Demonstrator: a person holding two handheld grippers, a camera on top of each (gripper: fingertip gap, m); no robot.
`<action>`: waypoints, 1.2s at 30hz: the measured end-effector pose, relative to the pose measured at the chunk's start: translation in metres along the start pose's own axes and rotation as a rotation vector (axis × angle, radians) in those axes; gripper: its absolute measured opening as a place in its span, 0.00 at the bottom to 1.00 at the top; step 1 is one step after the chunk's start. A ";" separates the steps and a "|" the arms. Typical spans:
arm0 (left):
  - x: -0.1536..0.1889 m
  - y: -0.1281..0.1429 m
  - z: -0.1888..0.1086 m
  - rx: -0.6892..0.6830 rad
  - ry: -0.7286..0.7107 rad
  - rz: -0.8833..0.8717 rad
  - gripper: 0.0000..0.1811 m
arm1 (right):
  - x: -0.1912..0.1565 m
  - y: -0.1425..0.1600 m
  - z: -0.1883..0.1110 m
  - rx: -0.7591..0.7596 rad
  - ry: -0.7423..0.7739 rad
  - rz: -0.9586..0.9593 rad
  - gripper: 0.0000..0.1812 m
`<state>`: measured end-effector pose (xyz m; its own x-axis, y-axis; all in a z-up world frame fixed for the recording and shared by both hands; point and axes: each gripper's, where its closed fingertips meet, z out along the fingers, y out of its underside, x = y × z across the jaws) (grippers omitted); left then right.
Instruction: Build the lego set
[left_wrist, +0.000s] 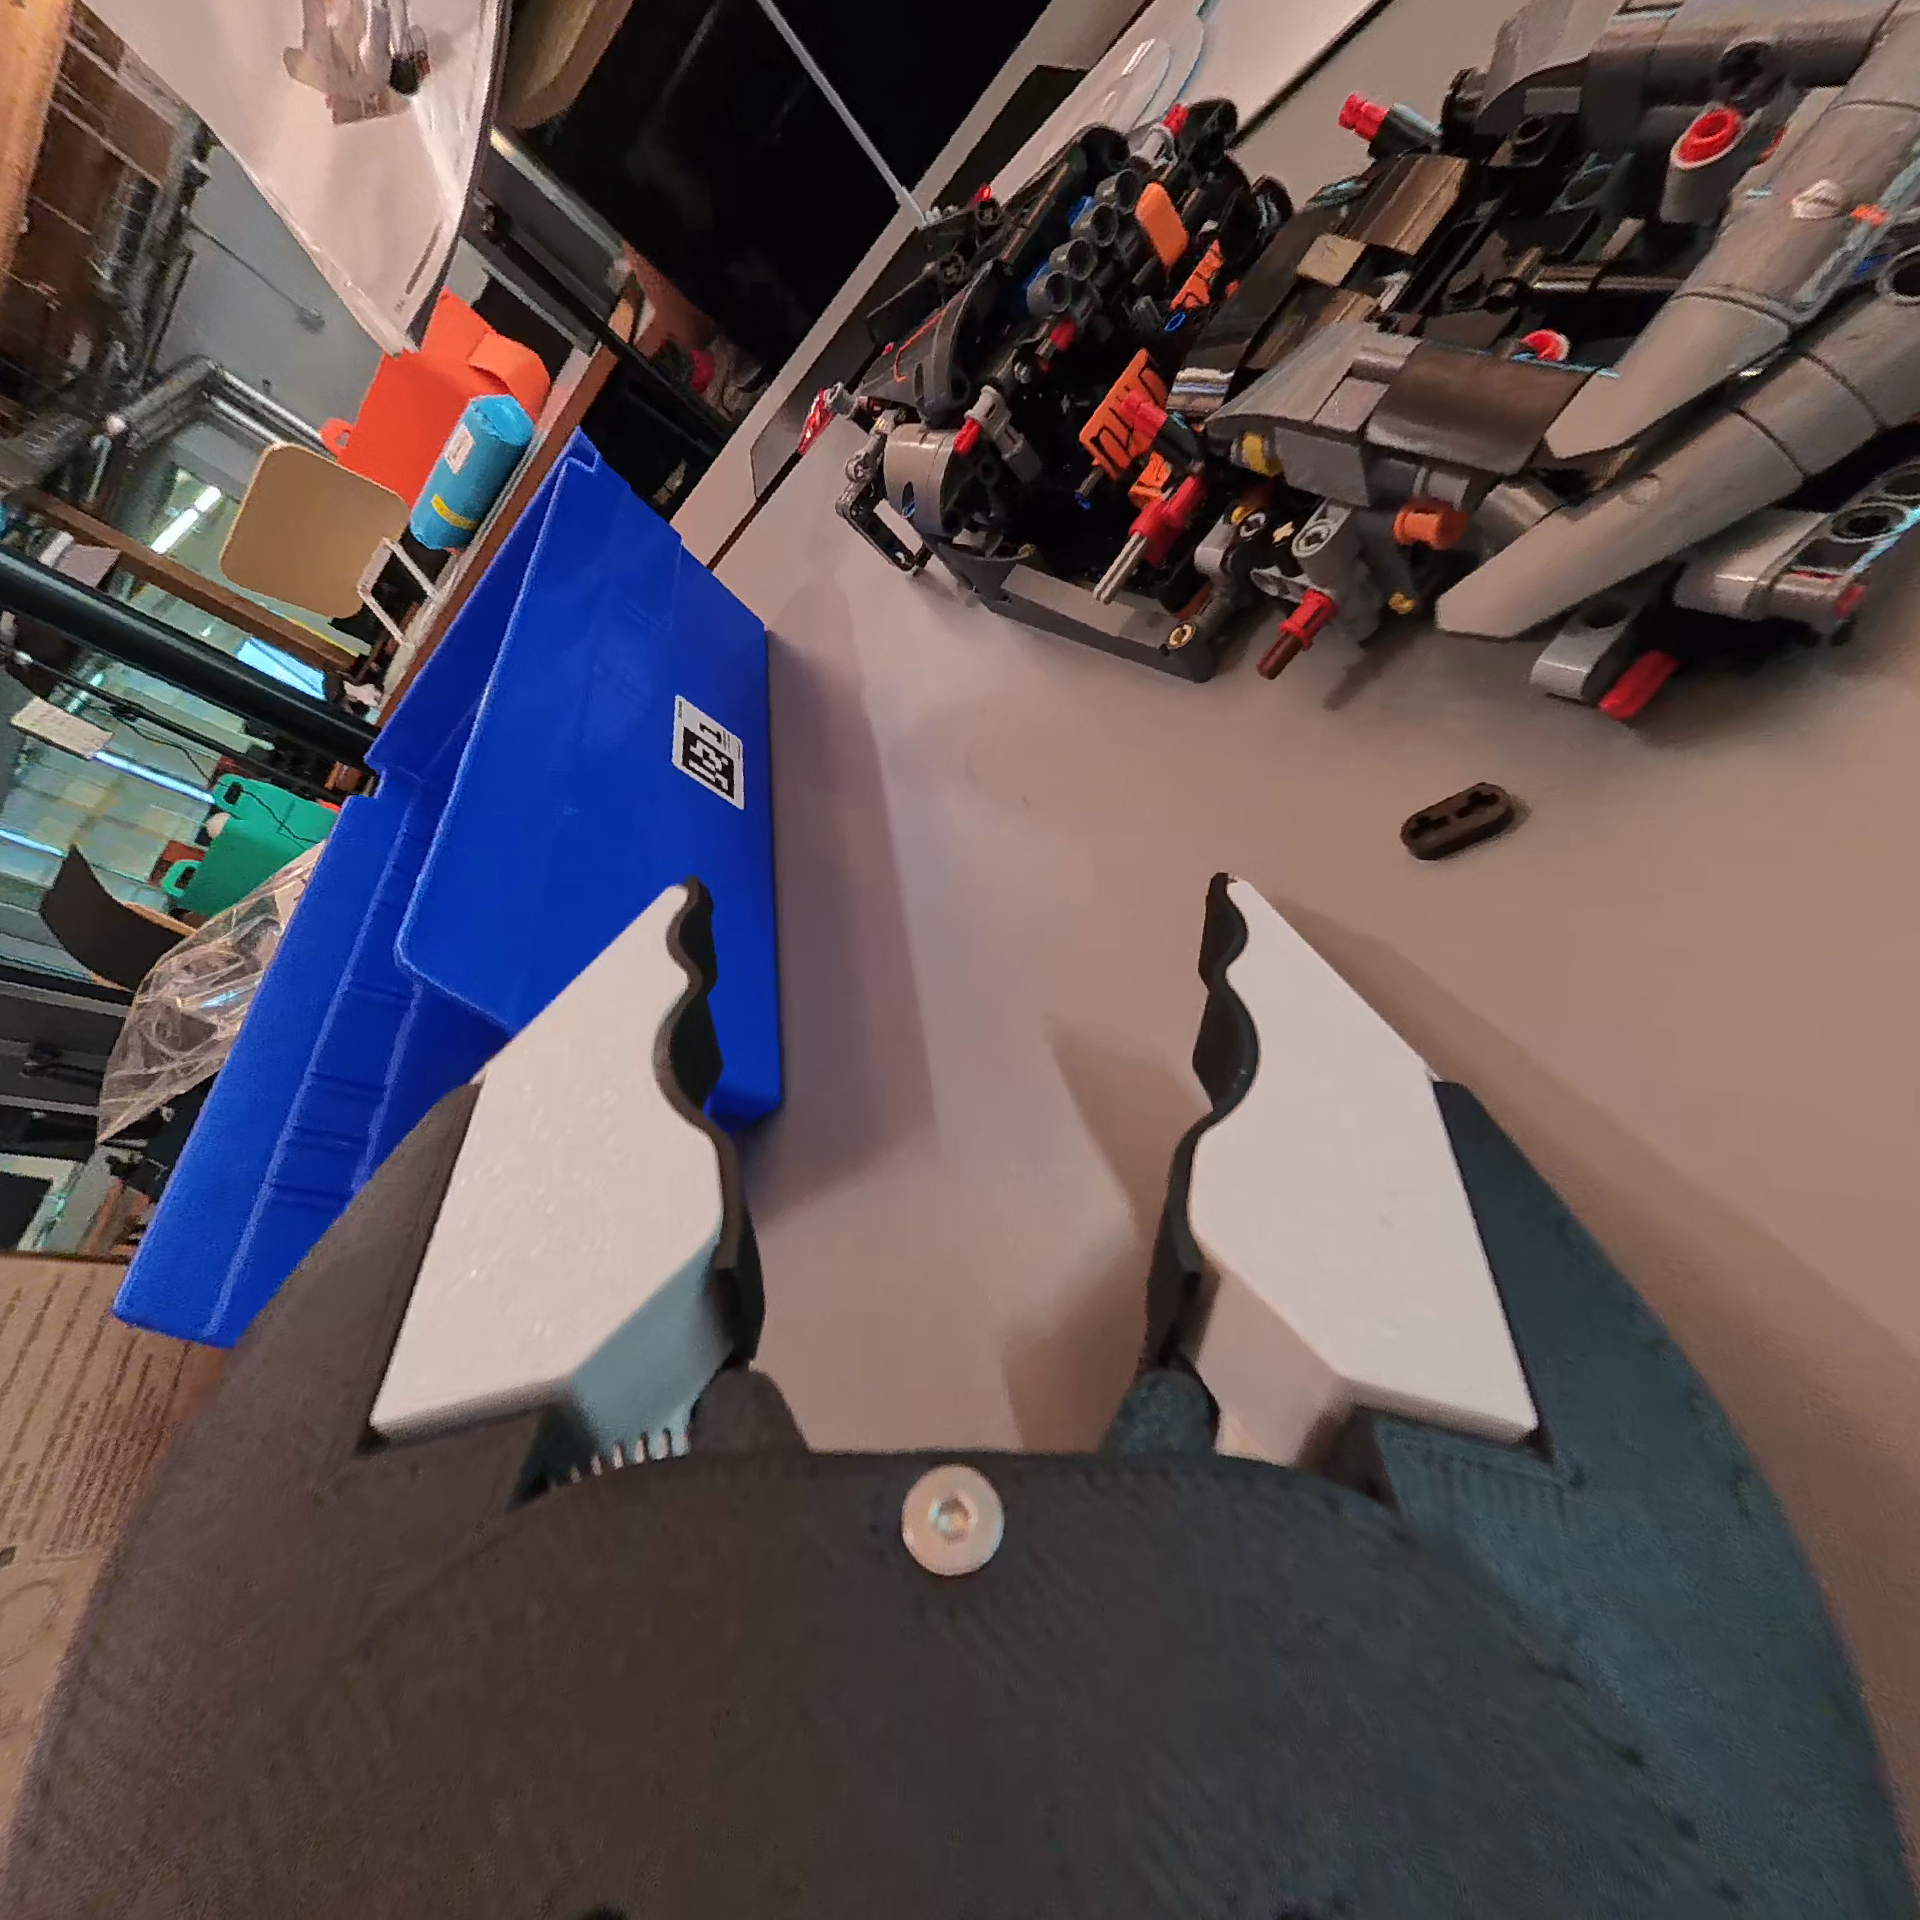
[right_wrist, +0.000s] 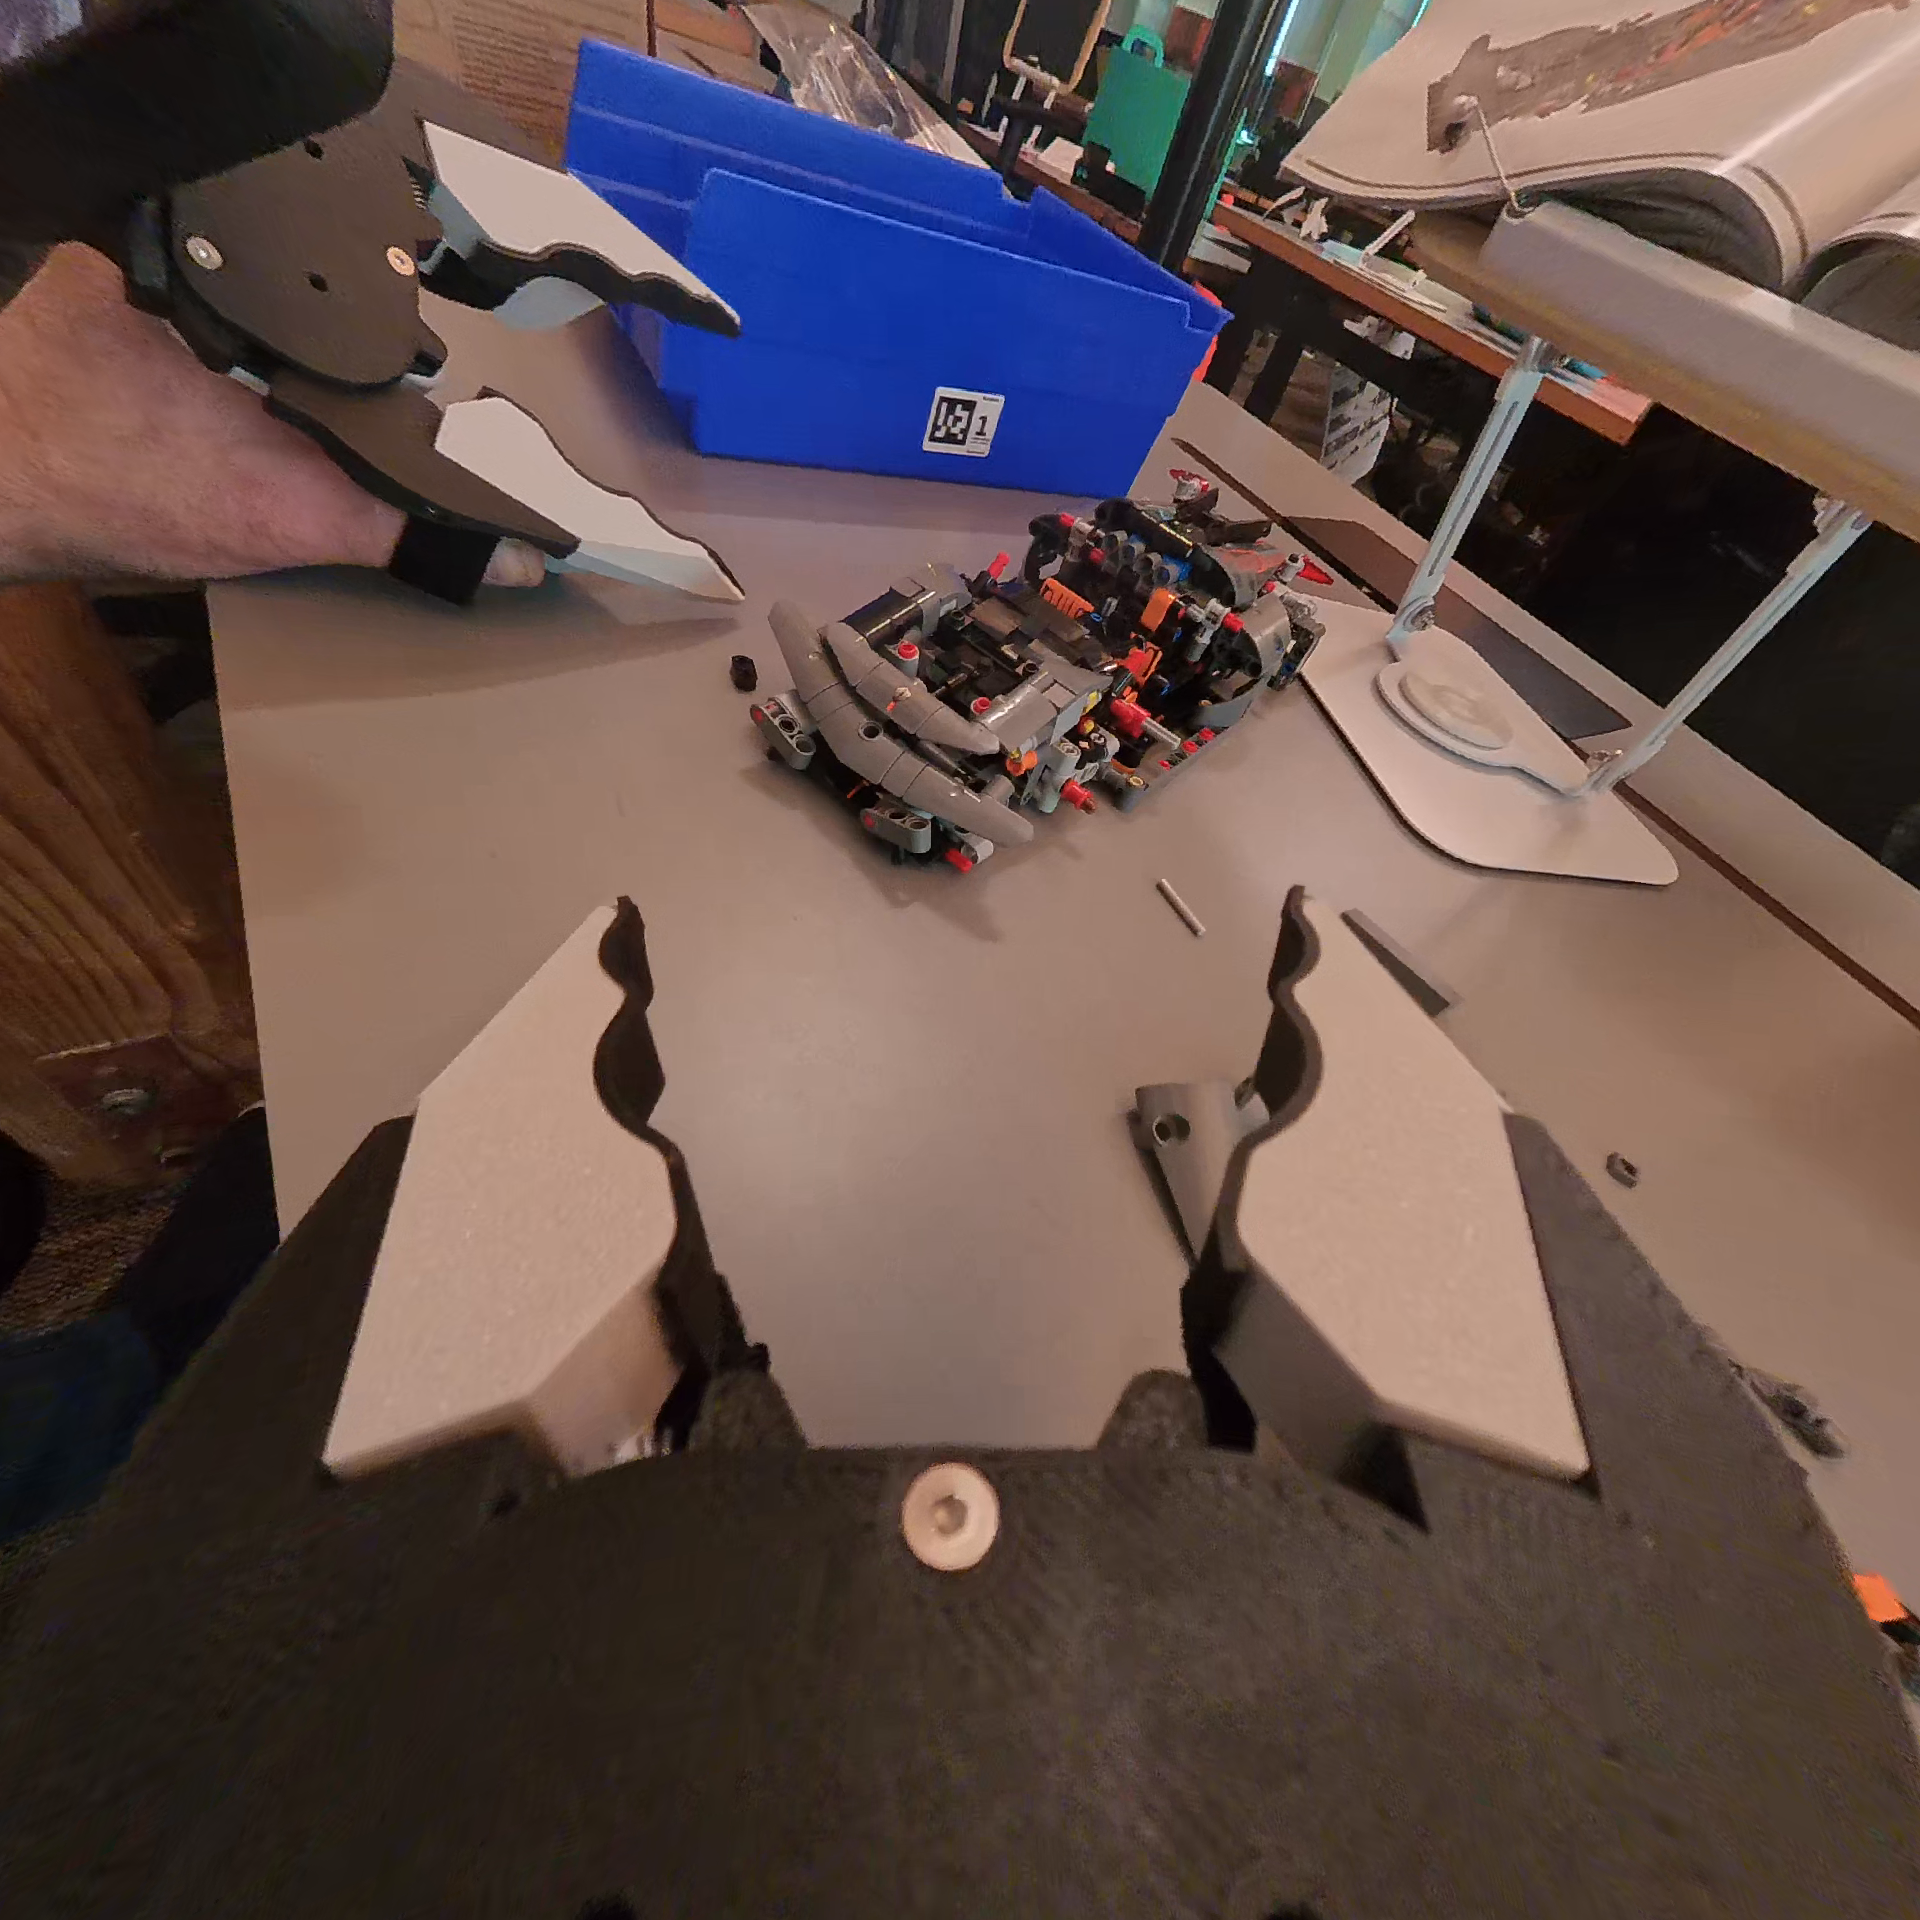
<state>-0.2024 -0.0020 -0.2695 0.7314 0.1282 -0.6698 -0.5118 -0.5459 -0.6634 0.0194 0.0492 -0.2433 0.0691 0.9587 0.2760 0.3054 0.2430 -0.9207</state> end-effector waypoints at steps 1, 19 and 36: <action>0.001 -0.002 -0.001 0.012 0.000 0.009 0.50 | 0.000 0.002 0.001 -0.016 0.003 -0.003 0.65; 0.003 0.000 -0.002 -0.015 0.019 -0.013 0.47 | 0.006 0.014 -0.008 -0.076 0.004 0.092 0.68; -0.002 0.008 -0.015 -0.029 0.058 -0.124 0.61 | -0.006 0.022 -0.002 -0.148 -0.038 0.019 0.71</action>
<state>-0.2014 -0.0195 -0.2684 0.8137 0.1482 -0.5621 -0.4034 -0.5523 -0.7295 0.0276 0.0487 -0.2651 0.0411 0.9685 0.2455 0.4410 0.2029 -0.8743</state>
